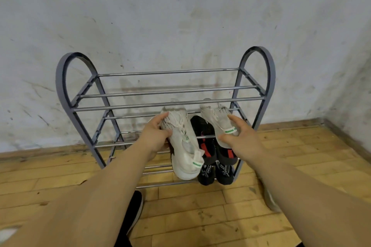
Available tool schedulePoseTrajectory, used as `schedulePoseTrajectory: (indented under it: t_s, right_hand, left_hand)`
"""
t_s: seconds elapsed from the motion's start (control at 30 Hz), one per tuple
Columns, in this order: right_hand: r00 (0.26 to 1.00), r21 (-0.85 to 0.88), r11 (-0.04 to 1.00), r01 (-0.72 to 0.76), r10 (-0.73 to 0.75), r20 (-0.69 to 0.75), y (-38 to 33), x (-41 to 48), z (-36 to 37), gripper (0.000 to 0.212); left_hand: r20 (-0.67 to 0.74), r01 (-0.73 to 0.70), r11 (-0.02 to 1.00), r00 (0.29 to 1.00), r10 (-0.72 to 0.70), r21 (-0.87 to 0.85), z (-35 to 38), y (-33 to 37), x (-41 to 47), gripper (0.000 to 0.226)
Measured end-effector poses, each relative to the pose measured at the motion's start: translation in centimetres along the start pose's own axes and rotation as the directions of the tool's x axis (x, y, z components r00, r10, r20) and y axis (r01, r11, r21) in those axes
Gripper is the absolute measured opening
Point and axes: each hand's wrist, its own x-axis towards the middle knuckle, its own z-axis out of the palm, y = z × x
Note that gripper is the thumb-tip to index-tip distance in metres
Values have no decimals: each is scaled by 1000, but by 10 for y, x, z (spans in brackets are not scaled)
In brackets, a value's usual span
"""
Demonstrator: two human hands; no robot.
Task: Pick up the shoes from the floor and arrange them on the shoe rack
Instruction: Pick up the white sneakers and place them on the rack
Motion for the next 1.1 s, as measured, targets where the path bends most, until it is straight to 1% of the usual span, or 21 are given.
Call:
schedulePoseTrajectory:
  t_s: [0.1, 0.2, 0.27, 0.33, 0.4, 0.5, 0.63, 0.73, 0.8, 0.83, 0.9, 0.93, 0.97, 1.0, 1.03, 1.1]
  right_hand:
    - [1000, 14, 1000, -3, 3, 12, 7, 19, 9, 78]
    - [1000, 40, 999, -18, 18, 12, 15, 34, 18, 80]
    - [998, 86, 995, -53, 55, -19, 18, 41, 26, 81]
    - [997, 84, 994, -73, 75, -21, 22, 46, 31, 84]
    - [997, 18, 997, -71, 71, 14, 29, 47, 34, 88]
    - [996, -87, 994, -70, 74, 48, 39, 46, 33, 92]
    - [993, -98, 992, -82, 90, 76, 37, 44, 28, 94]
    - [988, -104, 990, -95, 107, 112, 34, 40, 20, 97]
    - [985, -149, 985, -86, 106, 133, 35, 36, 17, 88]
    - [986, -165, 983, -82, 104, 127, 35, 34, 16, 88]
    - [989, -180, 980, -85, 105, 105, 35, 31, 16, 98]
    - [990, -193, 978, -75, 96, 99, 34, 30, 17, 101]
    - [991, -207, 976, -66, 88, 96, 34, 29, 17, 102]
    - [992, -215, 975, -59, 81, 92, 33, 28, 18, 101]
    - [994, -226, 973, -48, 69, 86, 32, 28, 18, 99]
    - [996, -236, 971, -30, 49, 74, 30, 26, 17, 94]
  left_hand:
    - [-28, -14, 998, 1000, 12, -68, 19, -3, 20, 65]
    - [-107, -34, 993, 994, 22, -111, 32, -14, 41, 58]
    - [-186, -48, 996, 982, 33, -78, 39, -20, 50, 55]
    - [-198, -50, 999, 979, 52, 17, 48, -17, 47, 48]
    - [-160, -52, 986, 984, 77, 159, 57, -15, 45, 40]
    - [-74, -98, 941, 989, 129, 323, 61, -21, 44, 52]
    - [18, -82, 907, 996, 82, 414, 50, -17, 35, 59]
    - [145, -140, 873, 986, 81, 466, 42, -10, 19, 59]
    - [231, -162, 839, 972, 45, 519, 35, -9, 13, 65]
    - [269, -179, 808, 963, 27, 562, 31, -10, 9, 74]
    - [323, -245, 683, 946, 14, 688, 23, -13, 6, 99]
    - [336, -268, 620, 942, 8, 737, 21, -16, 7, 109]
    - [340, -277, 576, 941, -1, 769, 20, -19, 7, 114]
    - [335, -280, 557, 942, 3, 782, 20, -22, 8, 113]
    - [332, -280, 561, 943, 10, 779, 20, -23, 7, 110]
    - [336, -287, 601, 941, 31, 746, 23, -26, 9, 97]
